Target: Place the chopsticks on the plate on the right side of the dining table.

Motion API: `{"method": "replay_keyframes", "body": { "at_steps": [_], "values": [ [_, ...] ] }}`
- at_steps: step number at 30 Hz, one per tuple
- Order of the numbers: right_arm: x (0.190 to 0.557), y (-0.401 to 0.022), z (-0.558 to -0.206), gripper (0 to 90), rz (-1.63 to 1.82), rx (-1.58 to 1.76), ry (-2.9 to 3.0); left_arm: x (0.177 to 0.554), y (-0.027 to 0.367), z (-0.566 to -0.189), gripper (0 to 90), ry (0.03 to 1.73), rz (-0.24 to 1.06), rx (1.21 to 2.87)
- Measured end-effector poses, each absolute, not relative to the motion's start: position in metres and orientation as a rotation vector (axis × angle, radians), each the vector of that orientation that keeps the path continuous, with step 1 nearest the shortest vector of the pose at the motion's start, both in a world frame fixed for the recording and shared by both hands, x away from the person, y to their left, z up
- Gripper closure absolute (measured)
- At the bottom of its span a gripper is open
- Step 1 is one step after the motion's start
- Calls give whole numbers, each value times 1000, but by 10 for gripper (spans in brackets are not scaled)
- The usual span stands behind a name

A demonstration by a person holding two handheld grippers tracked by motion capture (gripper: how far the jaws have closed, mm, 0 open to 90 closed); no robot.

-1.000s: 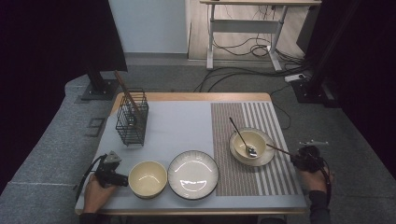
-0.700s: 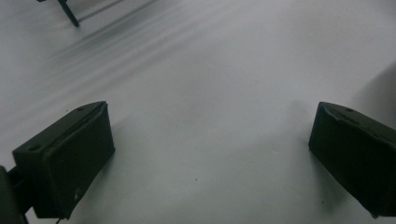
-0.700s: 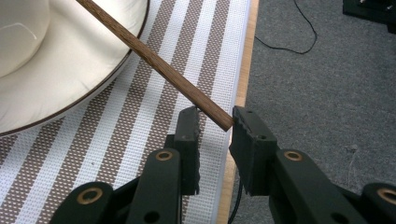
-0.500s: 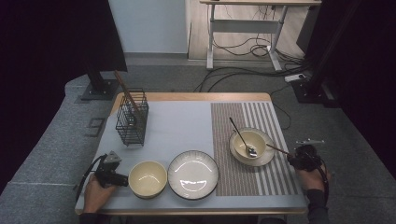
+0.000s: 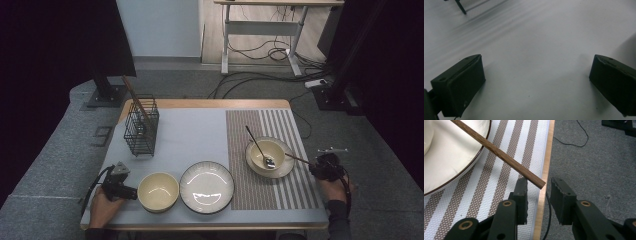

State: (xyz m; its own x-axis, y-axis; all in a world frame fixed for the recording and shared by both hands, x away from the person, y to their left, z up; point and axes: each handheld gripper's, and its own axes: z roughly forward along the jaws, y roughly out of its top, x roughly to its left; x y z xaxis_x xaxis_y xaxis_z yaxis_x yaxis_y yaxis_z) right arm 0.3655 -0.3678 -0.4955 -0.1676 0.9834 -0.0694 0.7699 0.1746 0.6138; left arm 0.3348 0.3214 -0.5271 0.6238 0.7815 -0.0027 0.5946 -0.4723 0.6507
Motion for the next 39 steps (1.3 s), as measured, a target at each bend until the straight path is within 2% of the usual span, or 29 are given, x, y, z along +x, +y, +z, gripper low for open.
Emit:
{"method": "replay_keyframes", "body": {
  "at_steps": [17,25,39],
  "values": [
    [373,-357,-496,685,650,1625,2027,335,321,-527,0,1074,394,2228],
    [373,-354,-495,604,640,1621,2028,335,321,-527,0,1074,393,2228],
    [376,-363,-493,643,618,1631,2013,335,321,-527,0,1074,394,2228]
  ]
}}
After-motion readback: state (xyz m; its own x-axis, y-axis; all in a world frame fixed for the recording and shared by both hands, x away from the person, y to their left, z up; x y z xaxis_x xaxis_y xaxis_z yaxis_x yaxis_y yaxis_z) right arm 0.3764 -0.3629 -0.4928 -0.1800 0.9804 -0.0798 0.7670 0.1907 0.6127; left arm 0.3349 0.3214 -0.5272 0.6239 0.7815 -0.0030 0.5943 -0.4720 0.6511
